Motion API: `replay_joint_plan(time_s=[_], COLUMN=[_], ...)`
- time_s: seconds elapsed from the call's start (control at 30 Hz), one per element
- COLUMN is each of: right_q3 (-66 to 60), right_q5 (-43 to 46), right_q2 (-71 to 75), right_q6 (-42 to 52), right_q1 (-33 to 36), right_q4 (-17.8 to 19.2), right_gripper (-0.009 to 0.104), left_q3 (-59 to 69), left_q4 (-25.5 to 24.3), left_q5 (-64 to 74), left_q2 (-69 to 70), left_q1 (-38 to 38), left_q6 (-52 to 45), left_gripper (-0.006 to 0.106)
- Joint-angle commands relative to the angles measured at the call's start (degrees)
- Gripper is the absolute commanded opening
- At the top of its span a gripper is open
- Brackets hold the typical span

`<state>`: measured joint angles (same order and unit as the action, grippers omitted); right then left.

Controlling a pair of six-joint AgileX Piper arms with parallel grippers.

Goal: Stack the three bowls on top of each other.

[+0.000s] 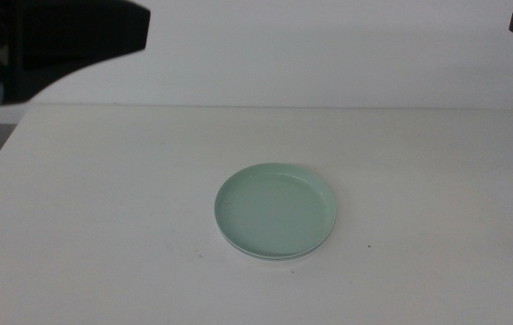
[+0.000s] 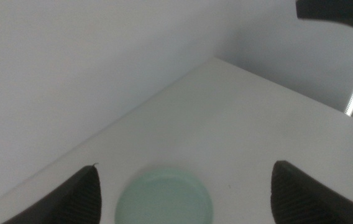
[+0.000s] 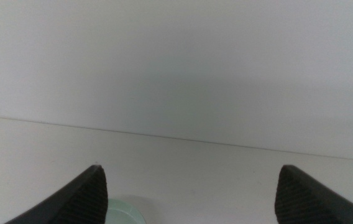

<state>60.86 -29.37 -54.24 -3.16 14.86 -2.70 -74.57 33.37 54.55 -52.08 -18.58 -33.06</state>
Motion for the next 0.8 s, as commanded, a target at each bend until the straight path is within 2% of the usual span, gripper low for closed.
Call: replay_joint_plan(time_s=[0.0,0.1,0.2,0.27,0.37,0.4,0.47,0.77], right_q3=[-0.1,-0.1,-0.1,-0.1,-0.1,-0.1,-0.1,-0.1], right_q5=[0.7,0.7,0.7,0.7,0.7,0.7,0.7,0.7], right_q2=[0.2,0.2,0.2,0.2,0.2,0.2,0.2,0.2], right_q6=[0.0,0.0,0.0,0.0,0.0,0.0,0.0,0.0], right_q1=[-0.3,-0.3,-0.3,-0.3,-0.3,-0.3,-0.3,-0.3], right_q4=[0.6,0.6,0.6,0.6,0.7,0.7,0.7,0.7], right_gripper=[0.093,0.093,0.093,0.093,0.093,0.093,0.093,0.093], left_q3=[0.5,1.6,3.1,5.2,9.8,11.1,12.5,12.6], left_q4=[0.1,-1.9,-12.2,-16.8,-26.8,-30.7,-34.9,-32.9], left_q5=[-2.8,-6.5,-11.6,-14.7,-18.5,-19.5,-19.5,-19.4], left_q2=[0.1,0.8,2.4,4.2,6.7,7.4,8.2,8.6], left_q1=[-0.3,-0.3,1.3,3.6,7.2,8.4,10.2,11.6], left_q6=[0.3,0.3,3.4,14.3,32.4,35.2,36.7,36.4], left_gripper=[0.094,0.094,0.094,0.094,0.094,0.094,0.094,0.094])
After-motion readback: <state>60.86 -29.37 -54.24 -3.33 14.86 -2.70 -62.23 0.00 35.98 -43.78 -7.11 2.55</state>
